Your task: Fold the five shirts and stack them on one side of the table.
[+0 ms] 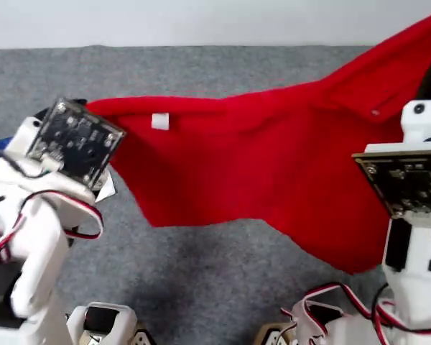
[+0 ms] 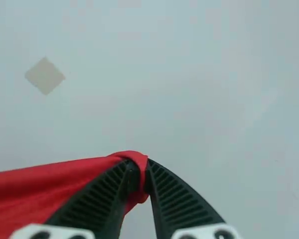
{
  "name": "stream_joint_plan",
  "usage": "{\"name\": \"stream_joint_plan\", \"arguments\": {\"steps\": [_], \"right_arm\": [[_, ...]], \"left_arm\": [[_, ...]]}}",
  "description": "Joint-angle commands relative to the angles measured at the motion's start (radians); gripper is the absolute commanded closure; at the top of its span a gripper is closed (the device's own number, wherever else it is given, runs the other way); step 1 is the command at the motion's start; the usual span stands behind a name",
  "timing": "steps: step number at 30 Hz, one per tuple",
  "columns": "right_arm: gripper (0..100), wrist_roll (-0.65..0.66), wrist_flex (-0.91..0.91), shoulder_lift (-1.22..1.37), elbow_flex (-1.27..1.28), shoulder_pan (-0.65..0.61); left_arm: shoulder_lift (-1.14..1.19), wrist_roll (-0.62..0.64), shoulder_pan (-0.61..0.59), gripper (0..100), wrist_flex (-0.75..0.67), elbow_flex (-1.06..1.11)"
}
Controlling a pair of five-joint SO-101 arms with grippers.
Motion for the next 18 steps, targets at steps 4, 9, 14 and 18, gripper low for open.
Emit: {"name": "stream_joint_plan", "arguments": {"steps": [4,9,14,18], "right_arm": [[98.8,0.012,0.068,-0.039,-0.008,0.015],[98.8,0.014,0.071,-0.088,-0.008,0.015],[98.8,0.051,0.082,-0.170,-0.008,0.015],[98.8,0.071,0.110,-0.231,-0.003,0.015]], "left_arm": [[-0.003,-0.014,-0.003,99,0.006,-0.128],[-0.005,-0.014,-0.005,99,0.025,-0.205],[-0.005,-0.014,-0.003,99,0.126,-0.343],[-0.005,-0.014,-0.005,99,0.221,-0.464]]}}
